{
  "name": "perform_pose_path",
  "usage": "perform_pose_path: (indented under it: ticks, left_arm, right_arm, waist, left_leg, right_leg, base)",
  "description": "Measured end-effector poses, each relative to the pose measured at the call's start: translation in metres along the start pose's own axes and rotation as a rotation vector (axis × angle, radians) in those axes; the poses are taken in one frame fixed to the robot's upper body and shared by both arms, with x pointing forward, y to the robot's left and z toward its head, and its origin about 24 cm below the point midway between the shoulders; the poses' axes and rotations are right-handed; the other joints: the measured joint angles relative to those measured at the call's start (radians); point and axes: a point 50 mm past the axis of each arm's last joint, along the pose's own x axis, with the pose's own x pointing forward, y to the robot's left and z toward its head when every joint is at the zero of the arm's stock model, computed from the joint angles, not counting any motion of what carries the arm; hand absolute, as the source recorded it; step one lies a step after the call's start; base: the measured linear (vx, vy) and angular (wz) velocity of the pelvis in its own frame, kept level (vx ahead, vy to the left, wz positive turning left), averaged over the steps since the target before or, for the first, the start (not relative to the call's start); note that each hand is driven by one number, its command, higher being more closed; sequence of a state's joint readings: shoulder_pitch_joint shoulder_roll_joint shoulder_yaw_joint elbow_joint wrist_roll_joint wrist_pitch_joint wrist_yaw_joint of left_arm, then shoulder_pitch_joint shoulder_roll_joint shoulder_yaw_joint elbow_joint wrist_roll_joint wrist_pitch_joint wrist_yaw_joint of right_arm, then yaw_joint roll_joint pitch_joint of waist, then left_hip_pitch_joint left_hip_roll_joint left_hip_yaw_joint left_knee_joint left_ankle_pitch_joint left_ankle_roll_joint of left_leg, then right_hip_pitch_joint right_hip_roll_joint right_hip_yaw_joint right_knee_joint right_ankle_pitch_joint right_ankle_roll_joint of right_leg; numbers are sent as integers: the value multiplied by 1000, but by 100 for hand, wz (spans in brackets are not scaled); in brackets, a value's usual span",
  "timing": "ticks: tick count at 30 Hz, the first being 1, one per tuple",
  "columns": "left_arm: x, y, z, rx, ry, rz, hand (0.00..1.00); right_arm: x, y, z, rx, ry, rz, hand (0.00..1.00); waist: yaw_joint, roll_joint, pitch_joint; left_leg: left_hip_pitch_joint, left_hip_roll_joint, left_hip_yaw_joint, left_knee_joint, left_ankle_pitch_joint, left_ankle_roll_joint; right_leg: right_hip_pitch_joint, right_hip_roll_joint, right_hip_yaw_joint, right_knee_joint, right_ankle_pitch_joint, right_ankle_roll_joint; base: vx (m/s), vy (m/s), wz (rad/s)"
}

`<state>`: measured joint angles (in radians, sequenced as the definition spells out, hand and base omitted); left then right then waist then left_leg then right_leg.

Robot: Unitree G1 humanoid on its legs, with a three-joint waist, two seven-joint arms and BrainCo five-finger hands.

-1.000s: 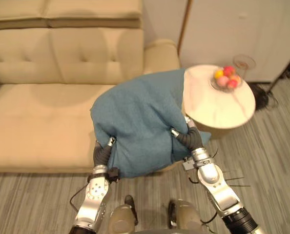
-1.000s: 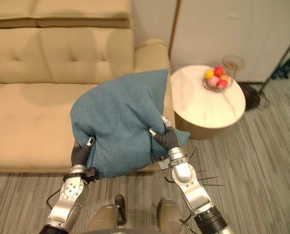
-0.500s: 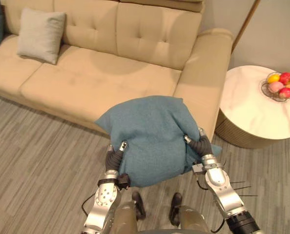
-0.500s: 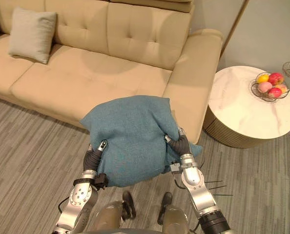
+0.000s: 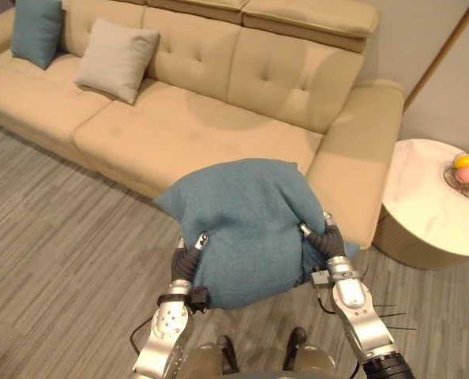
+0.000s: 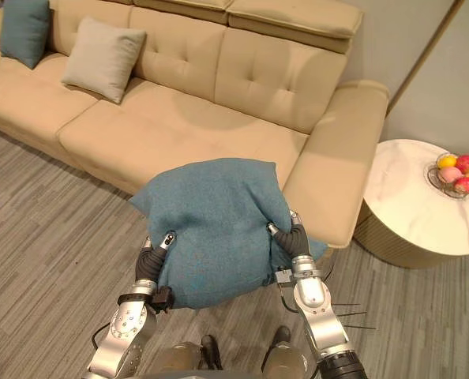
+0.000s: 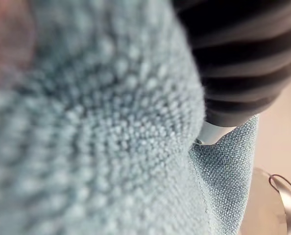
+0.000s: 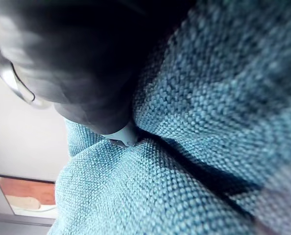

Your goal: Pick up cushions and gather them together orderly.

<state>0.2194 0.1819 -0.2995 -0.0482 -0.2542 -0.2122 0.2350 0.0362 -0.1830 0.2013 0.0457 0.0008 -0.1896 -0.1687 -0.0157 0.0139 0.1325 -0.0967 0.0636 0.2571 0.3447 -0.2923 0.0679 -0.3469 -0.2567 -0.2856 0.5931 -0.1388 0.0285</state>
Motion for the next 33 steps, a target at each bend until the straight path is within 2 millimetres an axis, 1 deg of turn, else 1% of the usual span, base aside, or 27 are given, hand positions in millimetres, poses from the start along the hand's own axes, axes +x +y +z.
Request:
perform_pose_path:
  ticks: [2, 3, 4, 6, 7, 8, 9, 10, 11, 12, 13, 14, 15, 17, 18, 19, 20, 21, 22, 23, 24, 25, 26, 27, 29, 31, 33]
  left_arm:
    - [1, 0, 1, -1, -6, -1, 100]
    - [1, 0, 0, 1, -2, -1, 100]
    - [1, 0, -1, 2, 0, -1, 100]
    - [2, -1, -1, 3, 0, -6, 100]
    - [3, -1, -1, 9, 1, -9, 100]
    - [3, -3, -3, 10, 7, -12, 100]
    - [4, -7, -8, -4, 24, -17, 100]
    - [6, -8, -8, -6, 23, -18, 100]
    - [7, -7, -8, -5, 23, -18, 100]
    - [10, -8, -10, -6, 30, -15, 100]
    - [11, -8, -12, -6, 39, -16, 100]
    - [11, -8, -15, -6, 48, -13, 100]
    - [10, -8, -15, -8, 51, -10, 100]
    - [12, -7, -14, -11, 40, -5, 100]
    - [13, -5, -13, -13, 33, 1, 100]
    - [13, -5, -12, -15, 33, 1, 100]
    - [12, -4, -13, -16, 34, 1, 100]
    - [11, -3, -14, -15, 40, 7, 100]
    - [10, -2, -15, -15, 42, 11, 100]
    - [8, -1, -16, -16, 47, 17, 100]
    - [6, 0, -16, -19, 48, 21, 100]
    - [5, 0, -16, -25, 49, 28, 100]
    - [4, 0, -16, -29, 50, 34, 100]
    - [1, 2, -16, -31, 52, 46, 100]
    - [-1, 5, -17, -23, 55, 57, 100]
    - [-1, 5, -17, -24, 57, 58, 100]
    - [-4, 8, -14, -25, 44, 68, 100]
  right_arm:
    - [1, 0, 1, 0, -4, 0, 100]
    - [0, -1, 0, -3, -1, 0, 100]
    - [0, -1, 0, -4, 0, 1, 100]
    - [-2, -3, -2, -8, 10, 0, 100]
    - [-5, -3, -4, -4, 21, -3, 100]
    - [-8, -4, -6, -4, 30, -6, 100]
    - [-10, -8, -8, -11, 39, -9, 100]
    - [-9, -10, -7, -9, 37, -9, 100]
    - [-9, -10, -7, -10, 35, -8, 100]
    - [-8, -11, -6, -14, 30, -10, 100]
    - [-8, -13, -6, -14, 30, -16, 100]
    - [-8, -13, -5, -14, 27, -17, 100]
    - [-8, -13, -4, -13, 23, -17, 100]
    - [-7, -12, -1, -10, 9, -18, 100]
    - [-6, -11, 0, -6, 4, -17, 100]
    - [-6, -11, 0, -6, 3, -16, 100]
    - [-6, -11, 0, -5, 4, -14, 100]
    - [-6, -9, 0, -5, 4, -7, 100]
    - [-6, -8, 0, -4, 4, -4, 100]
    - [-6, -7, 0, -4, 4, 5, 100]
    - [-6, -7, 0, -4, 4, 11, 100]
    - [-6, -7, 0, -5, 2, 18, 100]
    - [-6, -6, 0, -3, 2, 20, 100]
    - [-7, -3, 0, 3, 5, 29, 100]
    - [-9, 2, -1, 17, 11, 35, 100]
    - [-9, 2, -1, 18, 11, 36, 100]
    - [-8, 5, 0, 21, 7, 47, 100]
  waist:
    - [-7, -1, -1]
    - [-19, 2, 1]
    - [-25, 2, 1]
    - [-32, -3, -2]
    - [-43, -13, -10]
    - [-52, -6, -19]
    - [-56, 46, -36]
    - [-52, 68, -40]
    - [-45, 69, -40]
    - [-32, 70, -40]
    - [-19, 71, -39]
    - [-18, 70, -39]
    - [-22, 69, -38]
    - [-23, 68, -37]
    - [-20, 65, -36]
    - [-18, 65, -36]
    - [-13, 61, -33]
    - [1, 61, -33]
    - [1, 61, -33]
    - [1, 59, -31]
    - [3, 66, -29]
    - [2, 84, -30]
    - [3, 89, -30]
    - [3, 87, -29]
    - [-15, 43, -35]
    - [-19, 36, -38]
    - [-14, 40, -38]
  left_leg:
    - [19, 6, -24, -3, -20, -9]
    - [53, 6, -39, -26, -23, -32]
    - [72, 6, -43, -40, -20, -46]
    - [134, 5, -55, -65, -41, -86]
    - [176, 3, -68, -68, -65, -124]
    - [199, 12, -80, -62, -83, -153]
    - [184, 68, -85, 2, -98, -187]
    - [128, 131, -75, 159, -79, -240]
    - [95, 156, -66, 252, -45, -278]
    - [12, 211, -51, 455, 35, -289]
    - [-32, 250, -31, 599, 35, -286]
    - [-59, 272, -12, 686, 25, -268]
    - [-78, 284, 29, 722, 6, -235]
    - [-109, 283, 91, 646, -37, -162]
    - [-125, 278, 106, 550, -56, -128]
    - [-133, 271, 100, 489, -59, -122]
    - [-141, 256, 72, 370, -60, -121]
    - [-139, 236, 12, 259, -53, -138]
    - [-133, 227, -19, 212, -47, -148]
    - [-127, 209, -73, 129, -33, -165]
    - [-98, 204, -101, 33, -1, -168]
    - [-70, 213, -104, -25, 58, -172]
    - [-55, 213, -100, -34, 118, -192]
    - [-36, 209, -86, -26, 152, -207]
    - [-1, 162, -12, -66, 154, -186]
    - [23, 122, 27, -106, 167, -167]
    - [41, 89, 65, -148, 175, -155]
  right_leg:
    - [-42, 39, -10, -93, 1, 4]
    - [-50, 69, -19, -218, 40, 0]
    - [-50, 83, -26, -287, 71, -2]
    - [-57, 110, -54, -436, 164, -12]
    - [-53, 116, -78, -432, 189, -48]
    - [-45, 121, -66, -409, 270, -104]
    - [-52, 151, -97, -344, 248, -112]
    - [-42, 191, -101, -315, 210, -134]
    - [-33, 209, -95, -312, 195, -145]
    - [1, 246, -71, -329, 180, -163]
    - [41, 277, -45, -364, 179, -164]
    - [88, 296, -23, -397, 179, -164]
    - [137, 310, 14, -434, 179, -164]
    - [192, 323, 93, -492, 184, -155]
    - [222, 328, 148, -530, 189, -147]
    - [230, 328, 172, -540, 187, -149]
    - [242, 328, 231, -546, 185, -141]
    - [253, 328, 290, -546, 184, -134]
    - [258, 328, 319, -546, 184, -129]
    - [266, 328, 374, -545, 192, -108]
    - [275, 333, 413, -544, 192, -84]
    - [273, 347, 430, -546, 191, -68]
    - [276, 351, 435, -551, 186, -55]
    - [287, 345, 437, -564, 188, -46]
    - [283, 282, 435, -575, 199, -8]
    - [271, 244, 445, -578, 202, 16]
    - [254, 217, 458, -583, 207, 31]
  base:
    - [281, -88, 44]
    - [341, -116, 50]
    - [410, -147, 43]
    - [424, -165, 39]
    - [511, -226, 53]
    - [615, -273, 53]
    - [629, -268, 22]
    - [526, -221, -10]
    - [532, -228, -51]
    - [500, -208, -73]
    - [554, -205, -90]
    - [420, -123, -92]
    - [368, -66, -89]
    - [338, 13, -100]
    - [259, 58, -106]
    - [218, 105, -129]
    - [183, 153, -141]
    - [172, 182, -147]
    - [145, 237, -153]
    - [124, 284, -150]
    - [134, 375, -166]
    - [89, 332, -137]
    - [72, 343, -126]
    - [88, 327, -111]
    - [93, 251, -80]
    - [64, 209, -38]
    - [35, 182, -37]
